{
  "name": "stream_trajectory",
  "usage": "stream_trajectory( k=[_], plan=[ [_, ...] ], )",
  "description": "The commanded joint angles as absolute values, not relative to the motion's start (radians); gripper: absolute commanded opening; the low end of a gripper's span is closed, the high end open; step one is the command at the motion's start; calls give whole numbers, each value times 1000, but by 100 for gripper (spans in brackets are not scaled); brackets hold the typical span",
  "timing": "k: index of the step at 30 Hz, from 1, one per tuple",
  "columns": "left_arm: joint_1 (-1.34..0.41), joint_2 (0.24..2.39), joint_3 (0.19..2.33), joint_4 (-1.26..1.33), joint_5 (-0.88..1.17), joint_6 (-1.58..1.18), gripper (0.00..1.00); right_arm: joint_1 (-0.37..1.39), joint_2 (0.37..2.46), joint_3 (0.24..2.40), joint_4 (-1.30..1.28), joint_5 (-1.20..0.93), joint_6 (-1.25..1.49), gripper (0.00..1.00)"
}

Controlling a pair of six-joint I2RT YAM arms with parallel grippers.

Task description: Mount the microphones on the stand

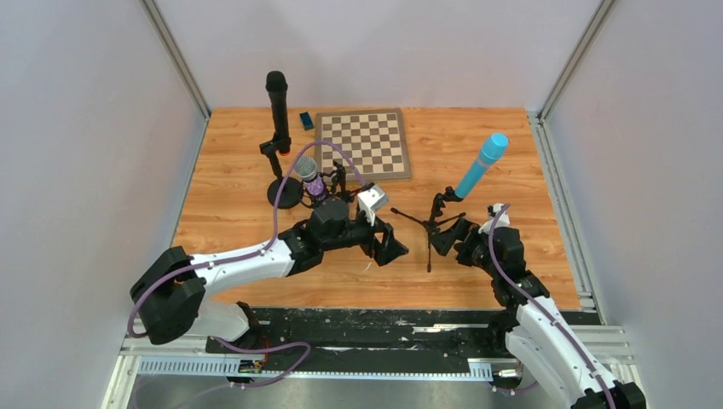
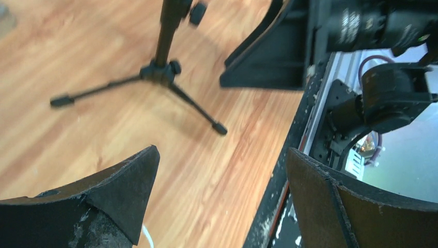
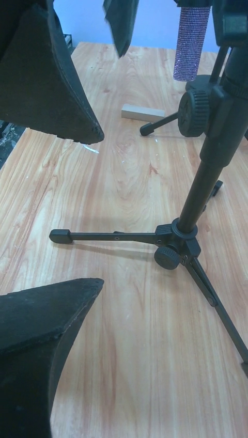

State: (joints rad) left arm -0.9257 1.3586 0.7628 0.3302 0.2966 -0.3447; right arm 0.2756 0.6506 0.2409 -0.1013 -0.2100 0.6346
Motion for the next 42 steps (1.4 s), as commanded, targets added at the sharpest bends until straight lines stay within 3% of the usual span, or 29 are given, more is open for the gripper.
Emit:
stream_trajectory(
  k=[1,5,14,26,34,39,42],
  plan=[
    [-920,1259,661,333,189,-457,100,258,612,248,-173,-175,653,100],
    [-901,1158,506,320,-15,-531,100,237,635,264,-204,-139,670,99],
    [-685,949,349,127,-67,-576,100,161,687,289,-220,-123,641,98],
    [-482,341,261,-232,-292,-535,100,35,731,318,-190,-97,535,100],
    [-345,328,368,-343,-416,-470,100,9,773,358,-94,-39,470,100],
    [-312,396,373,-133,-474,-240,100,10,770,334,95,59,374,100],
    [-281,467,304,125,-435,-88,100,9,760,295,240,63,286,100]
  ],
)
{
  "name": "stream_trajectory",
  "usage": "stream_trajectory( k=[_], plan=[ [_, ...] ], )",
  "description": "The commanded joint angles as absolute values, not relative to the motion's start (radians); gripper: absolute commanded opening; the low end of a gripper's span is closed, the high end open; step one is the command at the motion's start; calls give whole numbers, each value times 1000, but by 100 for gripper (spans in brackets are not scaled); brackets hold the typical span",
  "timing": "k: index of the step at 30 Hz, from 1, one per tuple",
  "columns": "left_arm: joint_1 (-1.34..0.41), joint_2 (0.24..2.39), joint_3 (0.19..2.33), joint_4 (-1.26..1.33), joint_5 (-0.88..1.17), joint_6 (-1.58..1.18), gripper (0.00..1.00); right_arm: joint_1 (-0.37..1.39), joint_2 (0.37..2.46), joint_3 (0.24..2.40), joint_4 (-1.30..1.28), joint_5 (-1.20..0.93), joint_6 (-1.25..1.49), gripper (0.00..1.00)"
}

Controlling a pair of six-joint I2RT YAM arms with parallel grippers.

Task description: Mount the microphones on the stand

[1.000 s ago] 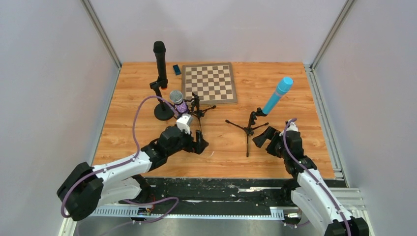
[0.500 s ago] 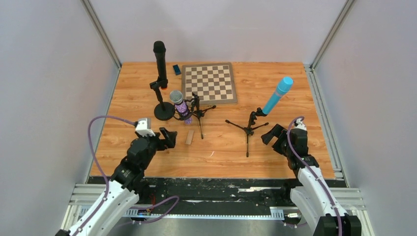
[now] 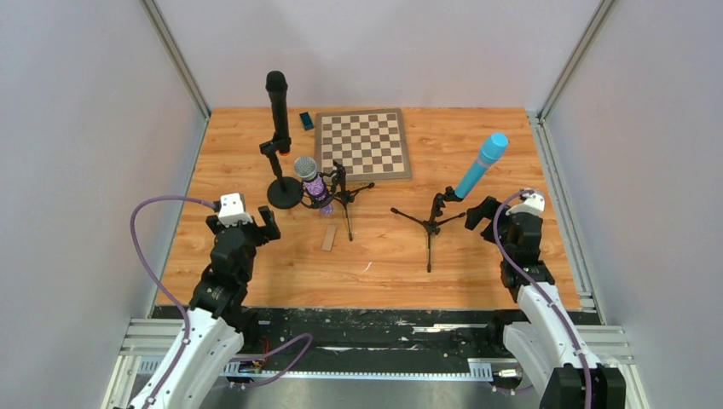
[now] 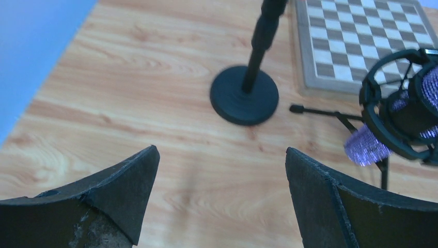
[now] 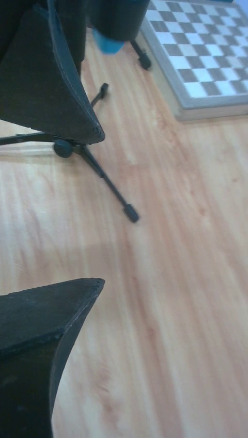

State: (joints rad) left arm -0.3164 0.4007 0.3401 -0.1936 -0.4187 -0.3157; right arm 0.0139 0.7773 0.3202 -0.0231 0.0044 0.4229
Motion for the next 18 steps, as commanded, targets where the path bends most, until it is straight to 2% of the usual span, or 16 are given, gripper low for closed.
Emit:
stream_trajectory(
  k=[1,8,13,18],
  plan=[
    [-274,499,287,178,-426,-69,100,9,752,258,291,68,276,100],
    [-126,635,100,615,-305,-15,100,21,758,106,592,150,167,100],
    [-35,846,11,949,-89,-3,100,38,877,5,906,251,157,100],
    [25,1122,9,1213,-29,-13,100,101,1115,23,1152,270,9,100]
  ],
)
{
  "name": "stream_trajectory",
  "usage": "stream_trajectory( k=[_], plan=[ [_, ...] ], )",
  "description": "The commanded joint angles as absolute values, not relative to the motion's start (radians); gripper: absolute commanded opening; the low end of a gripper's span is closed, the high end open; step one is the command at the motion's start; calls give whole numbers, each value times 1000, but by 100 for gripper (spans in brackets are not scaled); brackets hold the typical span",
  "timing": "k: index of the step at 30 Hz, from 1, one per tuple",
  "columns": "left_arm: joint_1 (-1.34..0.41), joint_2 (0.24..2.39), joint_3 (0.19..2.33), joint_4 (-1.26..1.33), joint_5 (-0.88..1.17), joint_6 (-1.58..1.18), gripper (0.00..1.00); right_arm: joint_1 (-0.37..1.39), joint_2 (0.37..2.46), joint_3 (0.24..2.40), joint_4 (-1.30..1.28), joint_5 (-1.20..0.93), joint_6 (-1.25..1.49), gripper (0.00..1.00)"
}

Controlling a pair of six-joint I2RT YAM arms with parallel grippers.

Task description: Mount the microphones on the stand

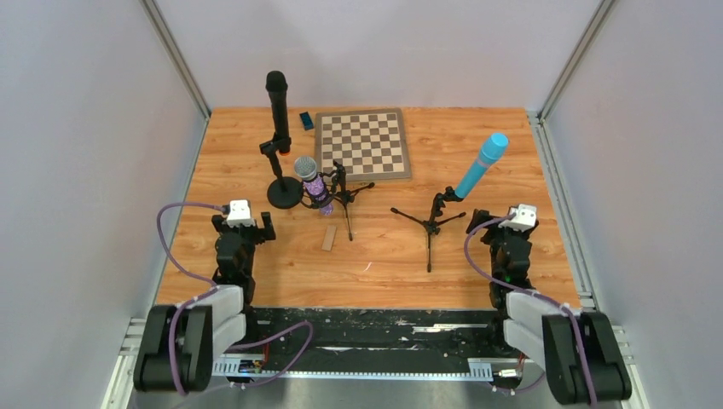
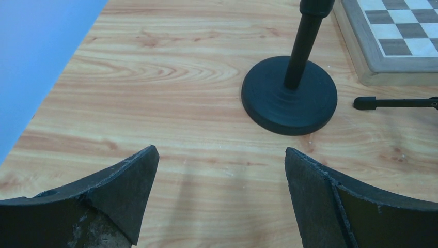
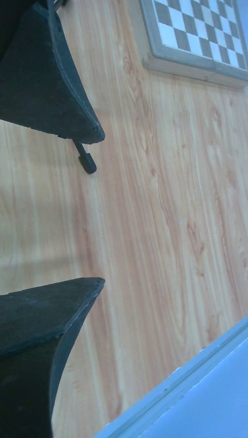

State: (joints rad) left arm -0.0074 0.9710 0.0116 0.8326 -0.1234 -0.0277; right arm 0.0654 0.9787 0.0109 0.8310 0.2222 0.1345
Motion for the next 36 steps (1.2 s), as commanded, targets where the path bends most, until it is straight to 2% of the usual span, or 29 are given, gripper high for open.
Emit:
stream_trajectory(
  k=[1,4,6,10,16,36],
  plan=[
    [26,1182,9,1260,-43,-18,100,103,1168,28,1194,278,6,100],
    [26,1254,25,1293,-86,-32,100,103,1359,48,1331,226,-27,100],
    [26,1216,60,1168,-120,-46,100,110,1437,107,1325,166,-82,100],
    [26,1236,67,1183,-128,-47,100,106,1395,186,1095,183,-52,100],
    [31,1235,107,1098,-132,-55,100,106,1396,183,1102,186,-54,100],
    [30,1241,117,1087,-113,-46,100,106,1396,186,1100,184,-54,100]
  ],
)
